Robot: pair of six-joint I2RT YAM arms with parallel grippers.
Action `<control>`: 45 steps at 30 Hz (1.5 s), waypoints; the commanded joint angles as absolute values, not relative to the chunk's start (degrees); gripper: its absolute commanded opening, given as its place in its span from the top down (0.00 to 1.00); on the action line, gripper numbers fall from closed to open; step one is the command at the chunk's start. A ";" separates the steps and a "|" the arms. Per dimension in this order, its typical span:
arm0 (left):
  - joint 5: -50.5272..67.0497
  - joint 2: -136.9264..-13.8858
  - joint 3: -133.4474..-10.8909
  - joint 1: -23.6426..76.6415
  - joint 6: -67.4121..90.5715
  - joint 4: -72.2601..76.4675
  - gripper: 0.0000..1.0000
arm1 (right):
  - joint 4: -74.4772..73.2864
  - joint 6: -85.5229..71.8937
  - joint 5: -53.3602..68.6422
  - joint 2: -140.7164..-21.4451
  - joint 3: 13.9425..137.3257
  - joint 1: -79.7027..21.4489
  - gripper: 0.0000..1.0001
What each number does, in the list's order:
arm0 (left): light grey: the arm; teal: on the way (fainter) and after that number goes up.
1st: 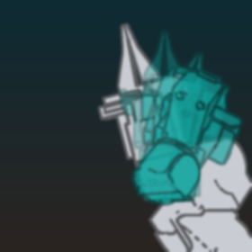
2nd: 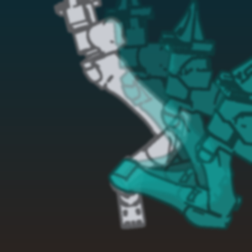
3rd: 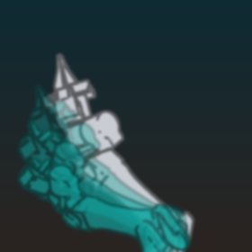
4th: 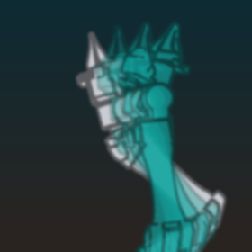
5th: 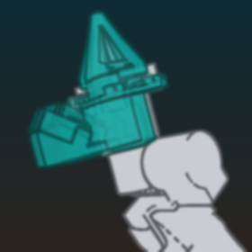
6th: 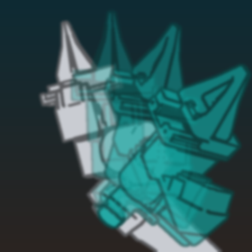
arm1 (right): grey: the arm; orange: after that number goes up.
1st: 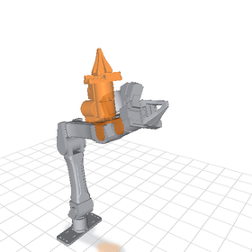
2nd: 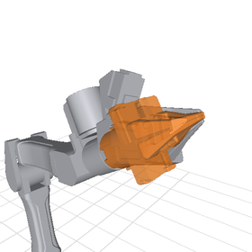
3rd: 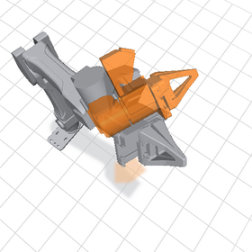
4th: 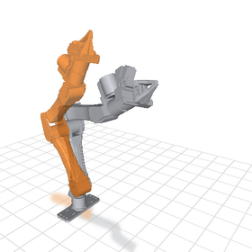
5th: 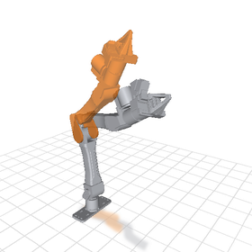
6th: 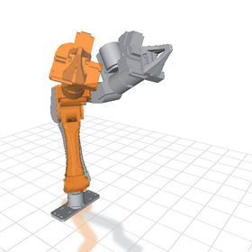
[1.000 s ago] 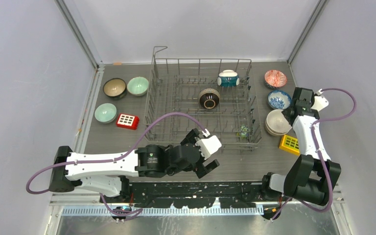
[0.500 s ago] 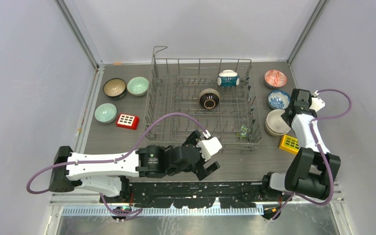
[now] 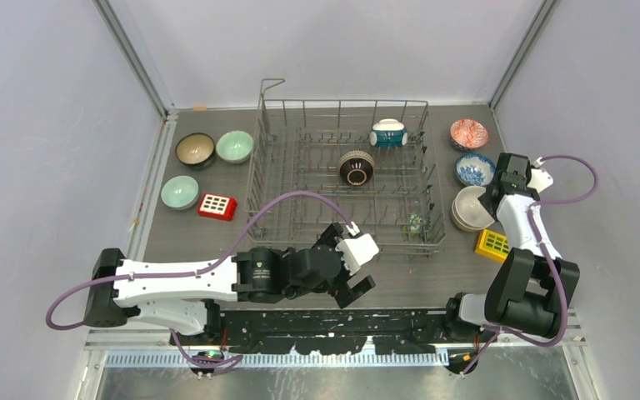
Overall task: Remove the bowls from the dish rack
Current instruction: Place the bowl with the bowl, then move the dish rack to the center of the board.
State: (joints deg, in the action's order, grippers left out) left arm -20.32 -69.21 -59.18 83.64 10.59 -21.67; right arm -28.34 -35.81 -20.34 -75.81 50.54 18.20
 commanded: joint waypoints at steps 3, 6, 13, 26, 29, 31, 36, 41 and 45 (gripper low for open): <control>-19.62 -68.56 -59.97 83.58 11.72 -18.79 0.00 | -30.50 -37.40 -19.80 -69.41 54.94 17.62 0.58; -19.79 -68.76 -61.35 83.58 11.01 -19.60 0.00 | -31.58 -37.84 -19.60 -65.15 58.83 14.61 0.52; -24.76 -70.40 -66.79 83.59 6.32 -21.92 0.00 | -33.53 -36.82 -11.65 -59.95 70.74 3.59 0.47; -16.42 -78.75 -85.23 67.89 5.04 -27.69 0.00 | -23.29 -43.47 2.02 -52.94 58.07 -5.75 0.44; -13.13 -81.03 -88.40 63.49 6.90 -28.46 0.00 | -21.49 -42.31 2.16 -52.00 54.95 -7.37 0.43; -13.00 -82.21 -90.22 61.77 7.97 -30.09 0.00 | -21.70 -41.01 1.10 -52.13 54.29 -8.27 0.42; -17.14 -79.56 -88.51 60.02 9.36 -33.22 0.00 | -27.05 -38.33 -8.90 -55.02 56.20 -9.52 0.39; -23.24 -73.62 -84.70 58.99 10.17 -37.75 0.00 | -25.64 -39.54 -7.68 -59.16 57.75 -9.62 0.34; -27.57 -66.07 -78.93 58.65 11.09 -38.21 0.00 | -22.86 -41.79 -5.25 -62.32 60.26 -9.66 0.29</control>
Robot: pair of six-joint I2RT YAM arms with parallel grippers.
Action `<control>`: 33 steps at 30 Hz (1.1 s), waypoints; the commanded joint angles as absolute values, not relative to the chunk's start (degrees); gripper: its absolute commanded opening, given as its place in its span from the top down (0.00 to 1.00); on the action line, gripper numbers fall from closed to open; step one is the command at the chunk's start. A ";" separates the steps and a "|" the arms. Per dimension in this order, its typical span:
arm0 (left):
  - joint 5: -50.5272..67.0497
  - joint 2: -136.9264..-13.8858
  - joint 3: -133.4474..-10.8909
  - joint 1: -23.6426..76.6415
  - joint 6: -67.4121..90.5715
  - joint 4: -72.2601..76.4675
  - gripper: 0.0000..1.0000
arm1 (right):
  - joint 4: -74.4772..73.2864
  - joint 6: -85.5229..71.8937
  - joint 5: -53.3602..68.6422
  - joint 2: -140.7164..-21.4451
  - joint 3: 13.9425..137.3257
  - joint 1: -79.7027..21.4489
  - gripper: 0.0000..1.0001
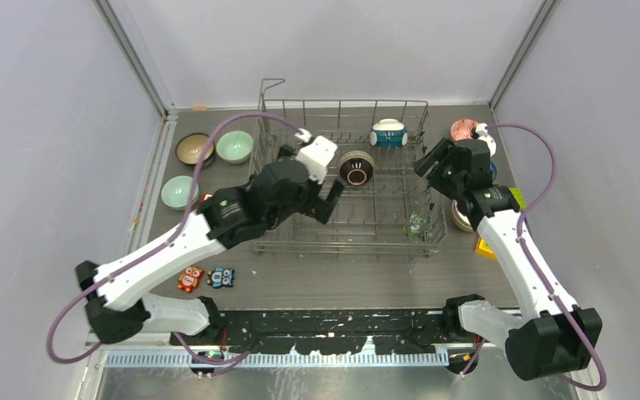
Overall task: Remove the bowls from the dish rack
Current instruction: Move the dish rack to the center of the board.
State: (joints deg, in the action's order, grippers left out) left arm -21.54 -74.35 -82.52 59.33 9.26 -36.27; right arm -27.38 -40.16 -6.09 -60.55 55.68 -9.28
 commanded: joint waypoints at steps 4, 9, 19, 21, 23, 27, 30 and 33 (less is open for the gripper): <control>-30.74 -60.41 -73.20 58.01 11.40 -38.49 0.00 | -17.45 -48.83 -2.54 -66.00 61.14 -9.60 0.28; -33.27 -56.98 -69.14 57.46 11.98 -39.18 0.00 | -10.05 -62.58 -1.38 -72.75 62.14 -10.48 0.28; -25.88 -58.66 -71.88 45.01 13.15 -41.10 0.00 | -16.51 -55.38 -20.54 -79.82 74.75 -14.83 0.29; -23.49 -60.21 -72.44 42.17 14.41 -41.26 0.00 | -19.16 -50.26 -23.90 -79.75 76.68 -13.75 0.29; -21.52 -61.66 -72.74 39.39 15.76 -41.47 0.00 | -20.50 -46.47 -26.39 -78.75 76.48 -12.47 0.29; -15.99 -63.77 -71.83 32.98 17.83 -40.72 0.01 | -21.92 -44.37 -24.35 -76.31 71.88 -7.00 0.28; -12.20 -66.41 -71.45 29.33 18.98 -40.29 0.06 | -20.94 -44.75 -22.94 -73.70 66.60 -5.74 0.29; -11.00 -68.89 -72.00 27.84 19.51 -40.45 0.09 | -21.54 -45.47 -21.07 -72.07 63.24 -5.68 0.29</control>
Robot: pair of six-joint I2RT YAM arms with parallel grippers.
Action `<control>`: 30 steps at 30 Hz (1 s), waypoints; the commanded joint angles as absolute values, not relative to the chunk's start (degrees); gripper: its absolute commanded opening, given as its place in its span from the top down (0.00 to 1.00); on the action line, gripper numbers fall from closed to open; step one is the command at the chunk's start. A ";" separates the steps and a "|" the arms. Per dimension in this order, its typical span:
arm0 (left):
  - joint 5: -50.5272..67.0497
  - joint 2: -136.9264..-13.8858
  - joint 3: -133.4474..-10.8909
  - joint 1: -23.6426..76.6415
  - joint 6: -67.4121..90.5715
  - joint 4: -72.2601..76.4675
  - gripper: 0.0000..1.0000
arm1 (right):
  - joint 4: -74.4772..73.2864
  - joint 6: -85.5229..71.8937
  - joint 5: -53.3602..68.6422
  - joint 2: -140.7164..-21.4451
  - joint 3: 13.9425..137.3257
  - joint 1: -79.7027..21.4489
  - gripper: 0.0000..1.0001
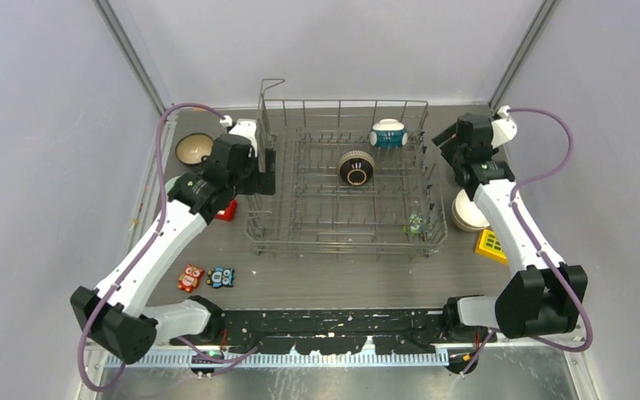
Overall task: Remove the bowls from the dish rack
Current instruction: Move the dish rack to the center of the board.
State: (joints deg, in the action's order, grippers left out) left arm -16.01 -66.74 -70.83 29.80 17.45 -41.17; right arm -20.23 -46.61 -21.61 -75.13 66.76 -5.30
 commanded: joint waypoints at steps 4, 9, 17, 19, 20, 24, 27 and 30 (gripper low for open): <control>-10.64 -70.57 -72.19 27.69 19.68 -40.70 0.17 | -21.81 -45.96 -19.39 -68.80 59.62 -5.72 0.29; -9.56 -71.45 -70.91 27.72 19.69 -42.47 0.32 | -25.91 -46.61 -20.83 -66.07 58.39 -5.90 0.29; -6.30 -67.02 -66.06 27.77 20.55 -42.69 0.57 | -29.27 -46.75 -19.44 -62.10 53.42 -6.26 0.33; -4.82 -65.93 -65.09 27.86 20.54 -42.72 0.58 | -30.32 -46.29 -18.33 -61.48 52.55 -6.40 0.35; -4.16 -65.48 -64.66 27.86 20.54 -42.87 0.60 | -30.55 -45.95 -17.53 -60.98 51.91 -6.47 0.35; -1.98 -63.75 -63.31 28.28 20.64 -43.27 0.69 | -31.35 -44.99 -14.32 -58.82 49.64 -6.72 0.41; -1.18 -62.97 -62.88 29.21 20.74 -43.73 0.76 | -33.08 -44.47 -11.55 -59.00 49.12 -6.93 0.47; -0.71 -62.20 -62.49 30.48 20.68 -44.76 0.82 | -34.71 -43.92 -11.00 -57.39 48.35 -7.07 0.56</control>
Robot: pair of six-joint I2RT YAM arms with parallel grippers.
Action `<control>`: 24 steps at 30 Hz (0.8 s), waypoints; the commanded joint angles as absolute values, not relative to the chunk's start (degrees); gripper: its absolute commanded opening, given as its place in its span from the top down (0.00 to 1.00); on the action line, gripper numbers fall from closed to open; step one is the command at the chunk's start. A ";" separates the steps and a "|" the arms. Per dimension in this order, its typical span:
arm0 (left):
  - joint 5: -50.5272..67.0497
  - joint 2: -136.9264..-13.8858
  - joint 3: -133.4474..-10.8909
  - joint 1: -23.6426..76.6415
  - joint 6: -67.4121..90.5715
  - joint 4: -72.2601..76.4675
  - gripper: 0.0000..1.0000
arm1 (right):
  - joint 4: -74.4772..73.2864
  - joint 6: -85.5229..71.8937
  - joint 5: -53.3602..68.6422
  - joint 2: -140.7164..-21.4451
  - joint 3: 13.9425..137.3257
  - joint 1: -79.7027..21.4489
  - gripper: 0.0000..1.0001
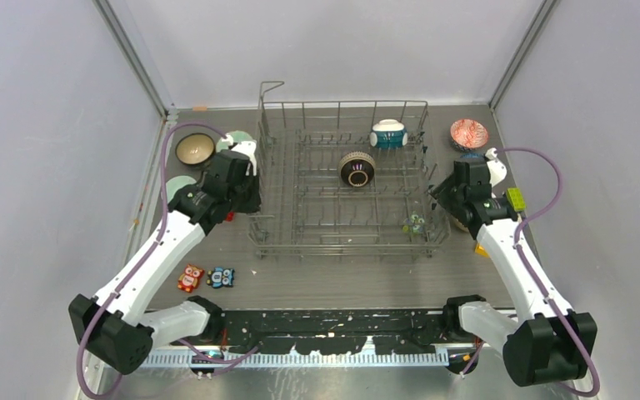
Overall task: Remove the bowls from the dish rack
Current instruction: Move the dish rack to the center of the board.
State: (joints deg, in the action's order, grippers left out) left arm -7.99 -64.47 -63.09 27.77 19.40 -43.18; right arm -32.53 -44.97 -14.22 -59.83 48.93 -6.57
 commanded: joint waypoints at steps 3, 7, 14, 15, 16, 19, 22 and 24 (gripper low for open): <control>-1.11 -60.56 -61.88 31.77 20.72 -45.98 0.87 | -36.59 -43.45 -10.46 -55.10 47.99 -7.22 0.64; -0.93 -58.04 -60.54 32.46 21.69 -47.61 0.91 | -40.00 -43.34 -9.10 -52.56 47.98 -7.92 0.71; -0.99 -53.57 -58.71 34.11 24.02 -51.14 0.94 | -44.77 -43.04 -6.88 -47.92 47.31 -8.75 0.72; -1.11 -52.77 -58.57 34.32 24.38 -51.72 0.94 | -45.60 -42.92 -6.74 -47.38 47.12 -9.02 0.72; -1.28 -52.06 -58.29 34.61 24.83 -52.29 0.94 | -46.26 -42.89 -6.50 -46.88 46.89 -9.23 0.72; -1.55 -49.99 -57.11 35.05 25.97 -53.94 0.95 | -48.02 -43.24 -5.69 -44.94 45.76 -9.87 0.72; -1.32 -48.54 -56.03 35.44 27.44 -55.60 0.94 | -49.66 -43.58 -5.46 -42.65 44.71 -10.17 0.71; -0.78 -47.42 -55.29 35.71 28.36 -55.55 0.94 | -50.94 -43.80 -5.50 -41.27 44.34 -10.47 0.71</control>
State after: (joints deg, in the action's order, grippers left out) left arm -10.72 -49.98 -56.58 33.74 25.12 -51.57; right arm -48.86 -41.30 -10.55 -43.55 45.28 -9.08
